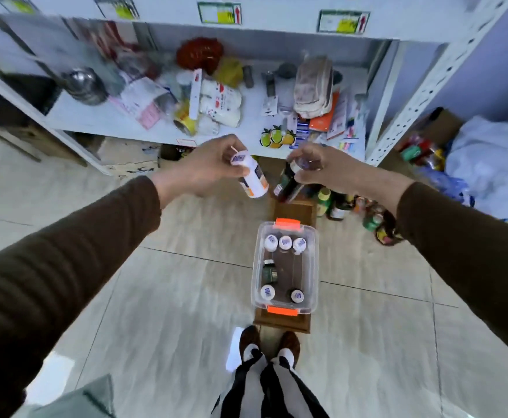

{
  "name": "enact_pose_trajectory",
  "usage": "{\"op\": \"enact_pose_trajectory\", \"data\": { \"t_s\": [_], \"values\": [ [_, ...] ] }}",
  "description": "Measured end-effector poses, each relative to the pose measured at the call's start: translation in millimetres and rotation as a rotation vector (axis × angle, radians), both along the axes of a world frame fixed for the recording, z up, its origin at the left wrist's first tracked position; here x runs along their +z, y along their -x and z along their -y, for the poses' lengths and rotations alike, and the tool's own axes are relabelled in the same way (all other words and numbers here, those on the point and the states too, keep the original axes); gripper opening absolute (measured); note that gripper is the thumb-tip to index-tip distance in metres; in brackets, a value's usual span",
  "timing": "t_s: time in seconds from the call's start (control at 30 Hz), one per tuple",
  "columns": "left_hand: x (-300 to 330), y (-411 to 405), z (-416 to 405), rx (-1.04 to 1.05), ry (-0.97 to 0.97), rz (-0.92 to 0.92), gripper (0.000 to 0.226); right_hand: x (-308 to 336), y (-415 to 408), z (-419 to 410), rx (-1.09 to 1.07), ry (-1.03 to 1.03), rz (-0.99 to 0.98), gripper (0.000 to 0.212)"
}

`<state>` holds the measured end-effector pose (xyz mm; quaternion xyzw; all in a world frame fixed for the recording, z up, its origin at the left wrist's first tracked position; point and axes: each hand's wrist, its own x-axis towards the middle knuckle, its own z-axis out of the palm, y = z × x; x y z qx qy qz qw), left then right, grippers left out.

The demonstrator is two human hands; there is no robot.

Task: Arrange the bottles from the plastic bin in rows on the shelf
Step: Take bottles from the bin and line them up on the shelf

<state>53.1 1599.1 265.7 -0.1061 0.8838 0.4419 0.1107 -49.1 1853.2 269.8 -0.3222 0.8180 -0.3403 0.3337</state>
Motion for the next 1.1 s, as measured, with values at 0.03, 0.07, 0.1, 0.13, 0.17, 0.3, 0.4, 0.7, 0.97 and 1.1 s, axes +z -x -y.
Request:
{"op": "enact_pose_trajectory", "data": {
  "t_s": [0.03, 0.07, 0.1, 0.13, 0.17, 0.3, 0.4, 0.7, 0.97, 1.1],
  "values": [
    [31, -3, 5, 0.002, -0.028, -0.025, 0.023, 28, 0, 2, 0.008, 0.053, -0.013, 0.032],
    [60, -6, 7, 0.006, -0.067, -0.050, 0.023, 56, 0, 4, 0.013, 0.093, -0.019, 0.034],
    [85, -7, 10, 0.019, -0.106, -0.072, 0.027, 81, 0, 6, 0.023, 0.126, -0.021, 0.035],
    [109, -8, 11, 0.037, -0.118, -0.091, 0.031, 106, -1, 8, 0.043, 0.149, -0.032, 0.037],
    [131, -9, 10, 0.049, -0.115, -0.105, 0.033, 127, -2, 10, 0.066, 0.164, -0.047, 0.038],
    [204, -16, 5, 0.074, -0.109, -0.126, 0.033, 190, 0, 15, 0.084, 0.246, -0.079, 0.035],
    [242, -22, 0, 0.092, -0.078, -0.167, 0.035, 224, -2, 16, 0.114, 0.286, -0.124, 0.030],
    [289, -34, -20, 0.100, -0.042, -0.261, 0.030, 272, -12, 16, 0.204, 0.332, -0.234, 0.030],
    [301, -49, -22, 0.115, -0.043, -0.274, 0.035, 278, -22, 27, 0.201, 0.314, -0.270, 0.030],
    [301, -57, -8, 0.115, -0.071, -0.264, 0.040, 277, -28, 43, 0.197, 0.314, -0.290, 0.030]
  ]
}}
